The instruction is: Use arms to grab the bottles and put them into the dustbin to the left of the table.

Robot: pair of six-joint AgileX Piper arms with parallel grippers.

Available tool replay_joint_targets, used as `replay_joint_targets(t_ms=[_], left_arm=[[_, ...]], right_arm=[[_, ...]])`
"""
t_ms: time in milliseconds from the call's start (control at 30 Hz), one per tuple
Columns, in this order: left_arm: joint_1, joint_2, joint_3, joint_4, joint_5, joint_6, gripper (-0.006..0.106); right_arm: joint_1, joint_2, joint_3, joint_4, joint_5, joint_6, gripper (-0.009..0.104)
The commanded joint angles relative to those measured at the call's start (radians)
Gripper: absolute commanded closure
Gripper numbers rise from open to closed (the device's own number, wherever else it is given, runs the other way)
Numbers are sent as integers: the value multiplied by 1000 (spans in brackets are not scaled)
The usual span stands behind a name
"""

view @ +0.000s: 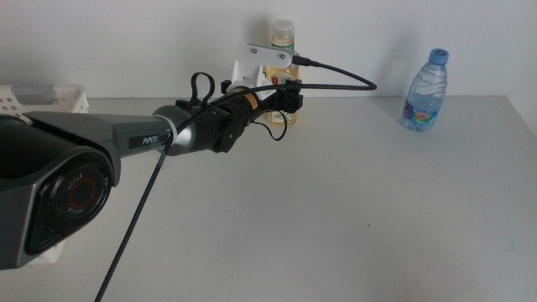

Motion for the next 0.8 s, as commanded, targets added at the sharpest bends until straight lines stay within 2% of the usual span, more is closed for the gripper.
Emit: replay_joint_targets(t_ms=[0,567,767], left_arm=[[-1,-68,-35,-1,-97,-31,10],[23,-66,-31,192,-44,-90,10],[46,-66,-30,210,-45,-141,10]], right_arm=[[-6,-21,-9,-5,-71,-14,27],[-6,-21,-9,-5,-71,-14,27],[-6,-21,-9,-5,-71,-14,27]])
